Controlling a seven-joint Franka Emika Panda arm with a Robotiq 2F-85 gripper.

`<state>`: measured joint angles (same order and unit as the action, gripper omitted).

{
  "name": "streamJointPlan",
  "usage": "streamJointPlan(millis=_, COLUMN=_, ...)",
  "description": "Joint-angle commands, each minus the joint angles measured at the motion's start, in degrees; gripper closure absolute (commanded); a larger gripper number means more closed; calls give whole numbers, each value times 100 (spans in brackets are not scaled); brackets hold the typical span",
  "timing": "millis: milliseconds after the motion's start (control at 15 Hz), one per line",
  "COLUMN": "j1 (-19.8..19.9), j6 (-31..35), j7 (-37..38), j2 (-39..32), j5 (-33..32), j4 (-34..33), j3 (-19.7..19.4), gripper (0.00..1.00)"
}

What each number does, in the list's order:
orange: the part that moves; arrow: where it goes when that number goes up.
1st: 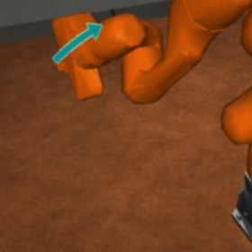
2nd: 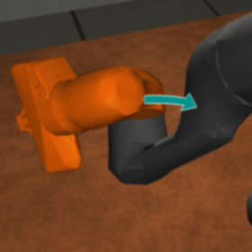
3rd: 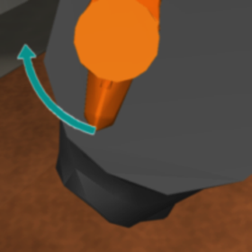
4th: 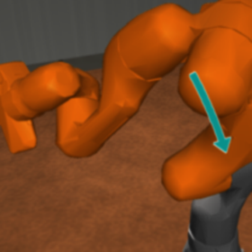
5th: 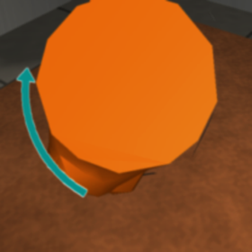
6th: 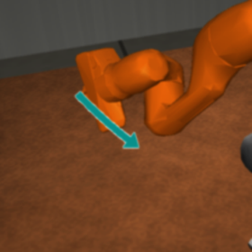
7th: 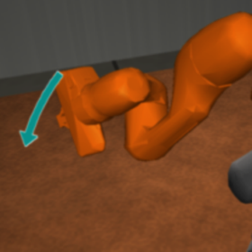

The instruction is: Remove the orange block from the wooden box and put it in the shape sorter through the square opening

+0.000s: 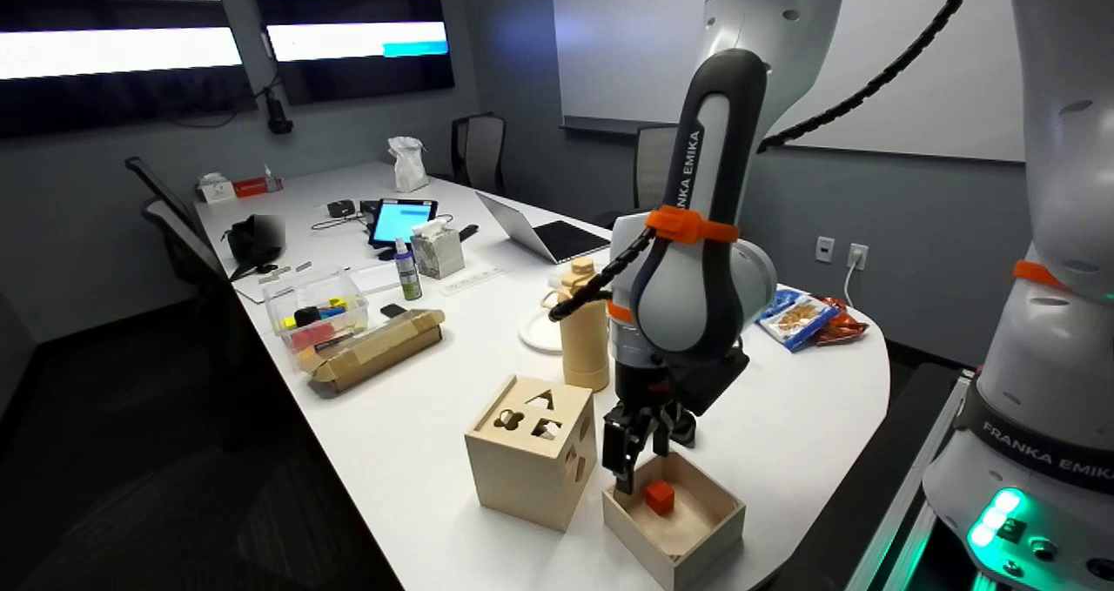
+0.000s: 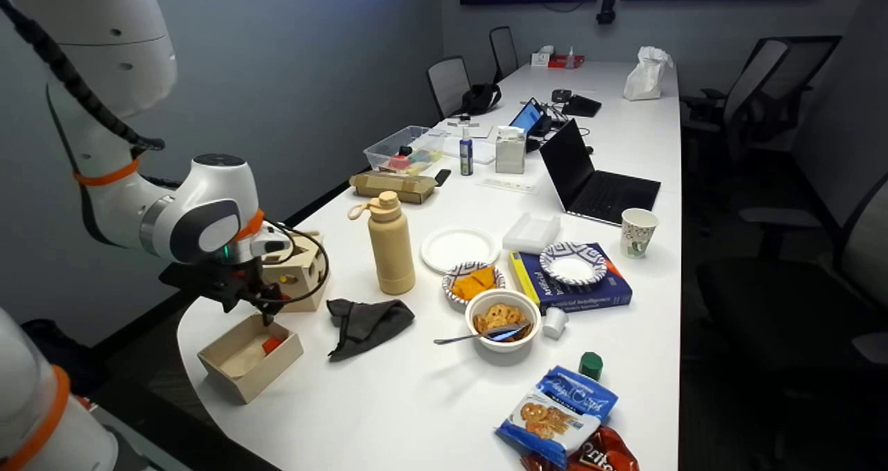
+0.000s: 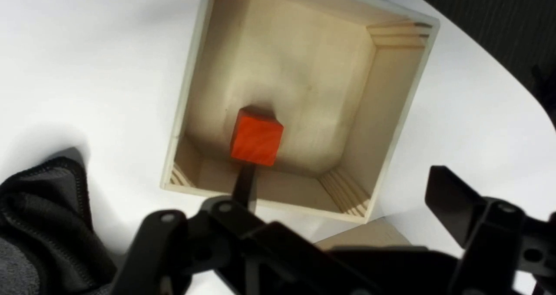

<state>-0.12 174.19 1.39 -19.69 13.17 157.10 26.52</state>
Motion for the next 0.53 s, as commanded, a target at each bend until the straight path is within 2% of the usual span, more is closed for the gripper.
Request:
streamJointPlan(millis=0, j1=-885, j6=371, j7=740, j2=-155, j5=-72, j4=7, j3=-721, gripper=0)
streamJointPlan(millis=200, j1=-1345, j6=634, j7=1184, j2=-361, j5=12, j4=1, j3=-1051, gripper=0)
streamJointPlan(millis=333, j1=-1493, j6=832, j7=1401, j2=-511, j5=65, j4=2, j3=-1139, gripper=0)
streamJointPlan(millis=467, j1=-1469, j6=1050, j7=1521, j2=-670, j5=84, j4=4, j3=-1117, gripper=0)
